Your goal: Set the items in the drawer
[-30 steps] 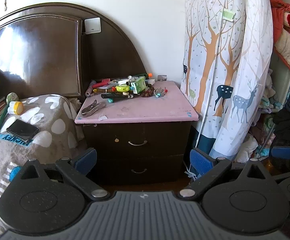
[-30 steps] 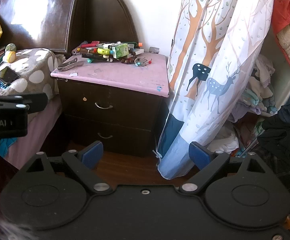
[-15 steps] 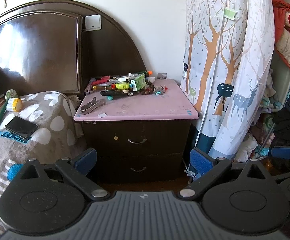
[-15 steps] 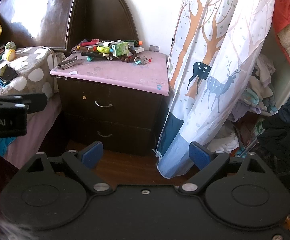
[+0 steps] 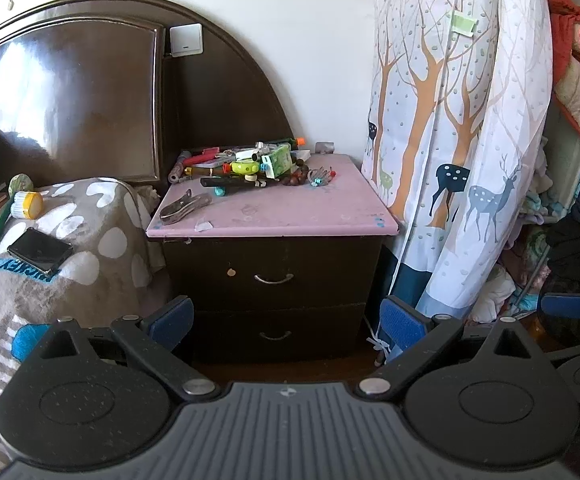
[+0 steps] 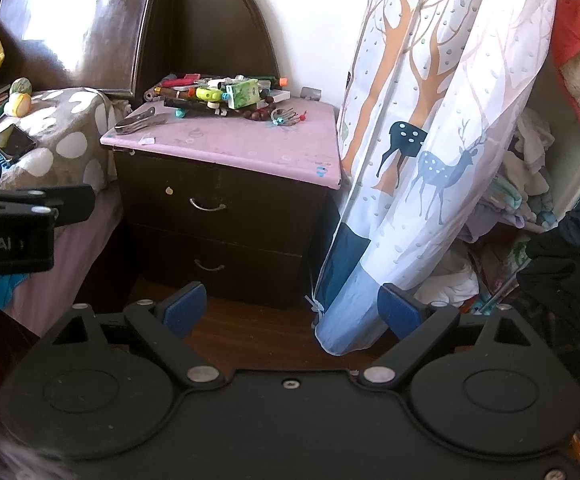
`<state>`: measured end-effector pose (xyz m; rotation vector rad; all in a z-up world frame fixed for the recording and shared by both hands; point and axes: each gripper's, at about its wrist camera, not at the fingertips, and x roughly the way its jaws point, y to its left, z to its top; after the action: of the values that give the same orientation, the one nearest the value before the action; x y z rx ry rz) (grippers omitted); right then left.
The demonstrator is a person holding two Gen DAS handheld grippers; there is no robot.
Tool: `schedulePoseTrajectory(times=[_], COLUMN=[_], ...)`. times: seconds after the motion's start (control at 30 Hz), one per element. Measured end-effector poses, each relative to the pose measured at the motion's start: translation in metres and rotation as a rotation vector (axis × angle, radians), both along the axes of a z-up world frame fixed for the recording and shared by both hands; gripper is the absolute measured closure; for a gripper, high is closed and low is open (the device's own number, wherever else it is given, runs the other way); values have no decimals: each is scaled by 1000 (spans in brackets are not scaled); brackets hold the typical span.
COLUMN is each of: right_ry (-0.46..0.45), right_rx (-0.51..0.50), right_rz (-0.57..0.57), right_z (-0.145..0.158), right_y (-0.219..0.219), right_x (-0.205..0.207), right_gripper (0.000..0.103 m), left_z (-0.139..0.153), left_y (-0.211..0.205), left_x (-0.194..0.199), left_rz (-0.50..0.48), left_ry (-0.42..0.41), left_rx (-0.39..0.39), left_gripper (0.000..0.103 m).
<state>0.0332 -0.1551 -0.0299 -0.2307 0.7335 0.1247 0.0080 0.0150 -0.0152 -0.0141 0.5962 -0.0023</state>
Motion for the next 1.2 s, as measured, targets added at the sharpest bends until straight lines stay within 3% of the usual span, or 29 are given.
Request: schedulePoseTrajectory(times=[0.33,0.5,0.7,0.83,0.9,1.2], right_ry=[9,14,-26,-62,-83,-178], right_rx=[0,63,70,99,87,32], right_rz=[10,45,76,73,90,171], right_z=[-3,-3,-6,-8,-11,-24], right_y=[6,0,1,2,5,14], right_x=[0,2,4,10,17,47], right_gripper=[9,9,9,9,2,0], left_z=[-3,-6,-10,-15,-17,-32], left_y=[2,6,11,14,19,45], left_x=[2,4,8,14,20,56], left_rz=[-1,-5,-10,2,9,-8], left_ry=[2,-6,-54,-88,-94,-65], left_rx=[-8,-32,-48,-11,-14,-93], left_gripper=[3,3,3,3,3,3])
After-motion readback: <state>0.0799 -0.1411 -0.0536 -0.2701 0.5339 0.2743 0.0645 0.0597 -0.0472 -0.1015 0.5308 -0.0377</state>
